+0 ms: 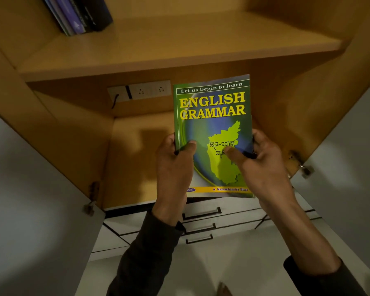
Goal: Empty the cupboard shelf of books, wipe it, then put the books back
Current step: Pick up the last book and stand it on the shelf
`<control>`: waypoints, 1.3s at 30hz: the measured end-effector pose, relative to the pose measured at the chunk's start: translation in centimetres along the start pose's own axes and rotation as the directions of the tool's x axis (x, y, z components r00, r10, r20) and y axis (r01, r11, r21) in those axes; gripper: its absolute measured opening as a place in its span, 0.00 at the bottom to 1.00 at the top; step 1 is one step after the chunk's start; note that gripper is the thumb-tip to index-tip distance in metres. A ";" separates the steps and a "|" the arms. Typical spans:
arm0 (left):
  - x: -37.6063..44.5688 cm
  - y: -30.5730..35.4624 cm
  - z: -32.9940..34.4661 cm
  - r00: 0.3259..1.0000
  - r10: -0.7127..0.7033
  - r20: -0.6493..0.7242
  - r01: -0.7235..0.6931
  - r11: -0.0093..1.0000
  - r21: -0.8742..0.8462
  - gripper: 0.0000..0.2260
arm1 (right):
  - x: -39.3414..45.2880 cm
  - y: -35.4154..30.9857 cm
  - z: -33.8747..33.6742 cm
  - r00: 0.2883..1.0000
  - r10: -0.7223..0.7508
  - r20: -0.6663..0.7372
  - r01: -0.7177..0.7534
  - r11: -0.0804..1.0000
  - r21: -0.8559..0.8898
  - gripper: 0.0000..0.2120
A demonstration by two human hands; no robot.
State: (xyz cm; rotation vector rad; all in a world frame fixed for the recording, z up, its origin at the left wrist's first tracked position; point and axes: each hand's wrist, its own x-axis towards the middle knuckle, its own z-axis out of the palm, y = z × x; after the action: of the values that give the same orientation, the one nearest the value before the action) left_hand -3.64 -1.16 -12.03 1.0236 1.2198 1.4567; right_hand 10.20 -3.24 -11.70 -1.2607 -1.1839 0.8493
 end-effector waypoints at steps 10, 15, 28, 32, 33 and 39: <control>5.2 1.8 0.9 0.984 0.062 -0.165 -0.068 0.997 -0.034 0.10 | 7.7 -1.5 2.3 0.984 -0.048 0.171 0.041 0.998 0.043 0.15; 7.7 3.0 1.9 0.971 0.067 -0.232 -0.082 0.995 -0.059 0.09 | 11.2 -2.2 2.8 0.969 -0.070 0.235 0.061 0.997 0.048 0.15; 11.8 3.8 2.6 0.929 0.114 -0.351 -0.108 0.994 0.035 0.05 | 16.6 -2.3 4.3 0.947 -0.093 0.307 0.080 0.995 0.057 0.15; 13.3 4.9 1.8 0.932 0.144 -0.333 -0.145 0.989 0.023 0.06 | 17.7 -3.0 5.9 0.944 -0.115 0.308 0.099 0.993 0.068 0.15; 13.7 5.2 1.4 0.931 0.154 -0.330 -0.156 0.988 0.020 0.07 | 18.0 -3.2 6.4 0.944 -0.123 0.306 0.106 0.992 0.071 0.15; 15.9 7.2 -0.5 0.930 0.190 -0.314 -0.191 0.981 0.027 0.06 | 19.1 -4.8 9.2 0.949 -0.147 0.278 0.123 0.987 0.099 0.15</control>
State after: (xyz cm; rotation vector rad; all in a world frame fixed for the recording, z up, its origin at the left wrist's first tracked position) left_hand -8.46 13.91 -4.55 0.9508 1.3706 1.8276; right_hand 5.08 16.54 -4.19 -1.0009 -1.4331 0.9890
